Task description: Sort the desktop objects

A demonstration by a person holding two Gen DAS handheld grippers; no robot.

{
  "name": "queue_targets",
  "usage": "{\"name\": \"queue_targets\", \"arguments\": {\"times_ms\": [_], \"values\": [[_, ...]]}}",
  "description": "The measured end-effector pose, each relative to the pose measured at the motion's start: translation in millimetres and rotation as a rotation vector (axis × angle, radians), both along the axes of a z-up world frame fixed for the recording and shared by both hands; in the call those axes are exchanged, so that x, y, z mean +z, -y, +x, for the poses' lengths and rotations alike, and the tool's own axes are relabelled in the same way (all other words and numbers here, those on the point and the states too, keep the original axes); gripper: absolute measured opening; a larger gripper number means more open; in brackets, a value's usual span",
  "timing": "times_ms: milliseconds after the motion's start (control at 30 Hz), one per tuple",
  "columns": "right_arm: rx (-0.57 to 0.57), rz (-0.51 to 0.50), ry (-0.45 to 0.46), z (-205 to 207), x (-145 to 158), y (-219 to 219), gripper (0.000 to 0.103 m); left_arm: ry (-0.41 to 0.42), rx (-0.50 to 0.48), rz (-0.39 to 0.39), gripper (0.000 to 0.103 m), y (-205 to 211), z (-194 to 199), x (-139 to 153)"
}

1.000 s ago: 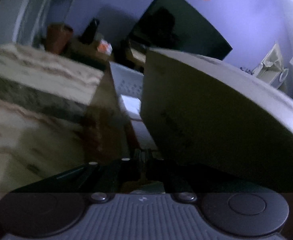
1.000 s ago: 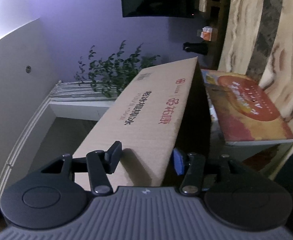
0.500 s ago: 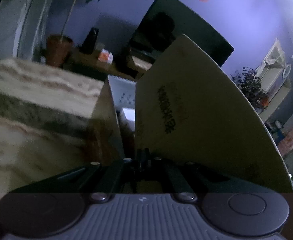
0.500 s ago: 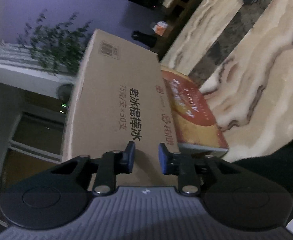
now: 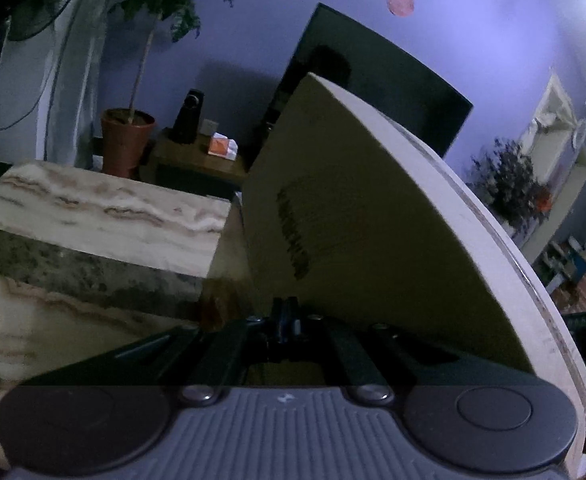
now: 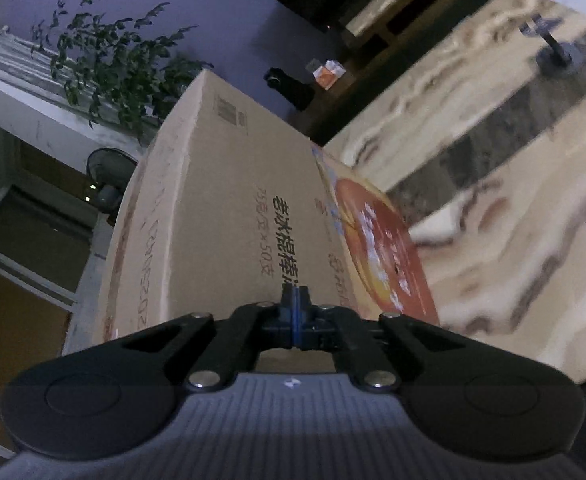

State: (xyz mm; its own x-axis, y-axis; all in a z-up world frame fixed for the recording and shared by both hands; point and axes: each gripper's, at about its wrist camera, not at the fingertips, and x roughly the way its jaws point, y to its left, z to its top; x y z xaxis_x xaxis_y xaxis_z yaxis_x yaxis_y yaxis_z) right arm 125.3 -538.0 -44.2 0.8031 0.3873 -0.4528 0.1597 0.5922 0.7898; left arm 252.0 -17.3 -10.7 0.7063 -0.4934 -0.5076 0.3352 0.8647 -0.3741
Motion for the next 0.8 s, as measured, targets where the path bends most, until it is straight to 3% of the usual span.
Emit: {"name": "queue_targets", "arguments": {"times_ms": [233, 467, 800], "values": [[0.021, -0.123, -0.061, 47, 11, -6, 0.004, -0.014, 0.024, 0.013, 0.0, 3, 29, -7], [0.0, -0.121, -0.09, 71, -4, -4, 0.004, -0.041, 0.044, 0.007, 0.0, 4, 47, -17], [-0.028, -0.104, -0.146, 70, -40, -6, 0.004, -0.089, 0.057, 0.053, 0.0, 3, 52, -50]]}}
